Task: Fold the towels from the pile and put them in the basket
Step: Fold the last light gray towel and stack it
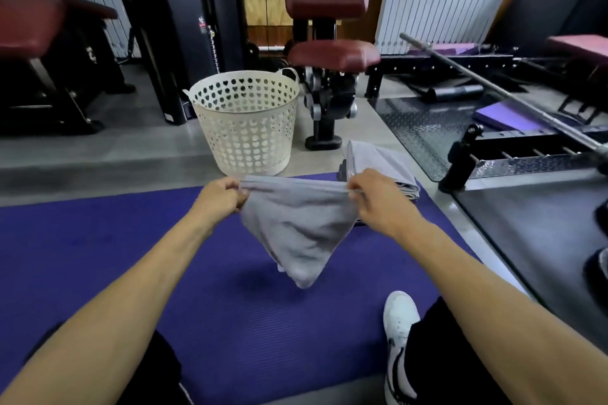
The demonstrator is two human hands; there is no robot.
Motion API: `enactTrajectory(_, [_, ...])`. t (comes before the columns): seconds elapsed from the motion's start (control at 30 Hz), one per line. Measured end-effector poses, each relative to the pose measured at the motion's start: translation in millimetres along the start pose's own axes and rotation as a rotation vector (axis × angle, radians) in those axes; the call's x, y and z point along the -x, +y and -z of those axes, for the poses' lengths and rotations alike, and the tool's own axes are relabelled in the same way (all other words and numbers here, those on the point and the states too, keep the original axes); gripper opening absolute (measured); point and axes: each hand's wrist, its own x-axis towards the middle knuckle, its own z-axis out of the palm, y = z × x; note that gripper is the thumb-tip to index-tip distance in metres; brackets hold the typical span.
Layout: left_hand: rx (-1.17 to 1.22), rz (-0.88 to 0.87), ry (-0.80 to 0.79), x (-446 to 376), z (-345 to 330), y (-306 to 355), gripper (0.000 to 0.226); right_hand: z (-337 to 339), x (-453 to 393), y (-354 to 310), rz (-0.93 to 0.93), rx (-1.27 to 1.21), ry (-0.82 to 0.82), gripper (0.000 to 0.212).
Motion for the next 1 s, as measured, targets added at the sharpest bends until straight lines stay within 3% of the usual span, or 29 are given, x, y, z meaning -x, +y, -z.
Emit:
enactTrajectory(0.07, [-0.293,-0.064,0.061,0.4,4.9,-8.0,0.012,-15.5,8.2,-13.9,0.159,0.003,-0.148,0.015])
enactTrajectory(0.1, [-0.334,-0.064,-0.034,3.3,5.9,-11.4,0.01,-21.5,8.3,-12.4,0.173,0.012,-0.183,0.015])
enactTrajectory(0.17, [-0.238,-0.047,-0.236,9.4,5.1,-13.9,0.011,-20.7,-2.6,4.6,0.027,0.008,-0.141,0.014])
enactTrajectory(0.23, [-0.133,-0.081,-0.152,8.7,2.8,-12.7,0.016,-19.2,-8.9,20.9,-0.12,-0.023,-0.071,0.013])
enactTrajectory(0.3, [-0.106,-0.11,-0.045,4.2,-2.2,-11.7,0.019,-21.8,-9.0,19.1,-0.119,-0.018,-0.054,0.013])
enactTrajectory(0.4, [-0.049,-0.033,-0.134,5.6,-8.2,-15.4,0.02,-31.6,-8.9,9.9,-0.094,-0.046,-0.119,0.016])
enactTrajectory(0.57, [0.007,-0.04,-0.03,7.0,-7.6,-14.2,0.016,-38.1,-9.0,16.3,-0.252,-0.043,-0.019,0.016])
enactTrajectory(0.67, [0.087,-0.034,-0.052,12.7,-10.2,-13.9,0.004,-39.6,-4.9,11.6,-0.248,-0.077,-0.057,0.023])
enactTrajectory(0.8, [0.068,-0.093,-0.084,25.1,-2.9,-11.7,0.017,-31.2,0.5,6.7,-0.246,-0.185,-0.015,0.022])
enactTrajectory(0.9, [0.011,-0.173,-0.118,39.7,-2.6,-8.7,0.014,-21.5,7.5,3.1,-0.19,-0.247,-0.022,0.017])
enactTrajectory(1.0, [0.012,-0.209,-0.004,43.8,0.9,-12.4,0.003,-11.8,14.1,7.4,-0.055,-0.182,-0.097,0.018])
